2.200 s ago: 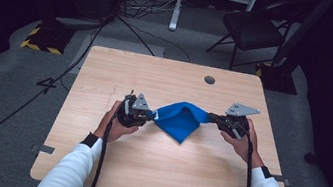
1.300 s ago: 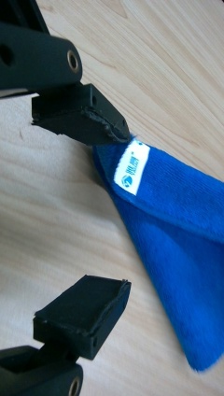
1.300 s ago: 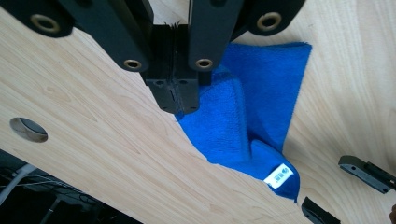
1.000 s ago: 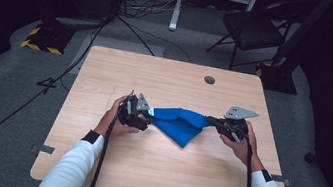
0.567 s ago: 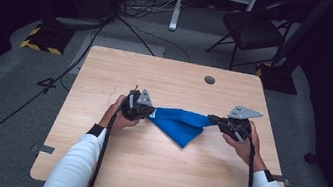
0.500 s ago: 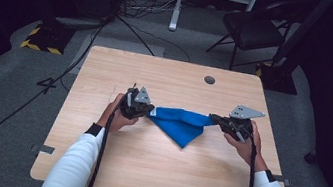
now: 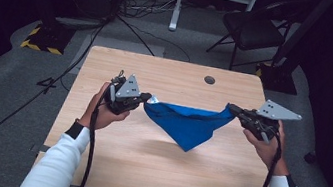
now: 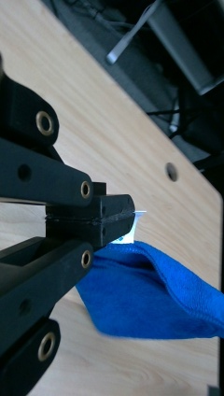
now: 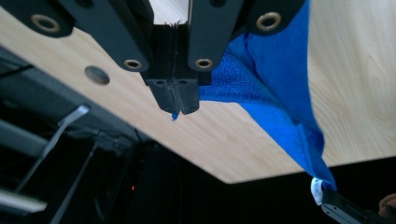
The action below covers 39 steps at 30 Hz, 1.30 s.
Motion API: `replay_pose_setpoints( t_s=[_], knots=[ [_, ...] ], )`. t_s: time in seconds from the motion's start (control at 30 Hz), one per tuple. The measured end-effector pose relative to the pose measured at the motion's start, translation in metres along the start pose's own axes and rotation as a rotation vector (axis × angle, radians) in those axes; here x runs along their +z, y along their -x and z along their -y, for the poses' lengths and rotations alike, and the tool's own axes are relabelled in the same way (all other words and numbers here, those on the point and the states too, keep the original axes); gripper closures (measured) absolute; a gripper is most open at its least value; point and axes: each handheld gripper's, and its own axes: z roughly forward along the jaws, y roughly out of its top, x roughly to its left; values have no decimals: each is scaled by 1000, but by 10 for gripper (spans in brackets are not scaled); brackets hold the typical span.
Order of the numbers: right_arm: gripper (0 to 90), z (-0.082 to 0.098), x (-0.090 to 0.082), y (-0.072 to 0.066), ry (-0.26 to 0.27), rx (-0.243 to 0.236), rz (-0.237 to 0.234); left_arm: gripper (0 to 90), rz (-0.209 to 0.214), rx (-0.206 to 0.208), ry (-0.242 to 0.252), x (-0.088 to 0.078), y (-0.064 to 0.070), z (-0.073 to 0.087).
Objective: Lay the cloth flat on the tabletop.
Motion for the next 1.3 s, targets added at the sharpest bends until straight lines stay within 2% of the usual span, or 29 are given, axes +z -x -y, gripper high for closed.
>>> replay_pose_setpoints(
  t_s=[0.03, 0.1, 0.2, 0.23, 0.33, 0.4, 0.47, 0.63, 0.77, 0.83, 1.07, 1.2, 1.23, 1.27, 1.3],
  knots=[
    [895, -3, -7, -3, 18, -11, 3, 898, -9, 32, 5, -6, 5, -4],
    [895, -7, -17, -7, 48, -16, 2, 898, -34, 44, -6, -12, 8, -8],
    [896, -9, -19, -7, 51, -5, 9, 898, -56, 4, -7, -15, 3, -10],
    [895, -9, -21, -7, 58, -2, 9, 898, -52, -6, 7, -18, 3, -11],
    [896, -11, -28, -8, 90, -1, 9, 898, -57, 8, 37, -25, 6, -15],
    [895, -14, -32, -7, 102, 2, 11, 897, -45, 3, 58, -29, 6, -19],
    [895, -18, -36, -6, 117, 0, 20, 897, -58, 12, 58, -31, 6, -23],
    [895, -26, -43, -4, 149, -6, 44, 897, -52, 22, 86, -39, 8, -31],
    [895, -26, -43, -4, 140, -1, 51, 896, -56, 30, 83, -42, 11, -33],
    [895, -24, -40, -3, 131, 3, 56, 895, -64, 30, 68, -39, 10, -31],
    [895, -21, -22, 7, 85, 14, 82, 892, -81, -24, 25, -17, -6, -23],
    [894, -18, 0, 22, 33, 40, 102, 887, -87, -80, 2, 6, -21, -17],
    [894, -18, 0, 22, 33, 40, 102, 886, -87, -80, 2, 6, -21, -17],
    [894, -13, 15, 31, -2, 58, 117, 885, -90, -105, -26, 21, -29, -11],
    [894, -11, 21, 33, -15, 66, 122, 882, -96, -119, -41, 28, -33, -8]
  ],
)
